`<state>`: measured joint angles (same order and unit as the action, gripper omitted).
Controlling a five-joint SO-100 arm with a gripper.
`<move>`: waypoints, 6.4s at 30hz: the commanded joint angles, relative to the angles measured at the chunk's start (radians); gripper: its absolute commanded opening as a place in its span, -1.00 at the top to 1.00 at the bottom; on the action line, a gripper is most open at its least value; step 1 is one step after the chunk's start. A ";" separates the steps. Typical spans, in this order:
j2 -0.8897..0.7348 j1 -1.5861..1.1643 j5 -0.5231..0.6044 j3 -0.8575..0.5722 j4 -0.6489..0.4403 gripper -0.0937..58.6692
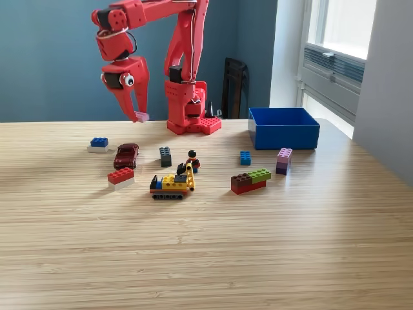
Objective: Grasp a lego block and put it in the bin.
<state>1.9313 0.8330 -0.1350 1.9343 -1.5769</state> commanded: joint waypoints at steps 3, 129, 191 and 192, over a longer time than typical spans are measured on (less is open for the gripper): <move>0.005 -0.324 0.186 -0.316 -0.130 1.00; -0.423 -0.916 0.218 -0.739 -0.087 1.00; -0.430 -0.296 -0.291 -0.632 0.155 0.99; -0.431 -0.299 -0.247 -0.624 0.167 0.99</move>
<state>1.4956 0.5308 -0.4479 1.3085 -1.4496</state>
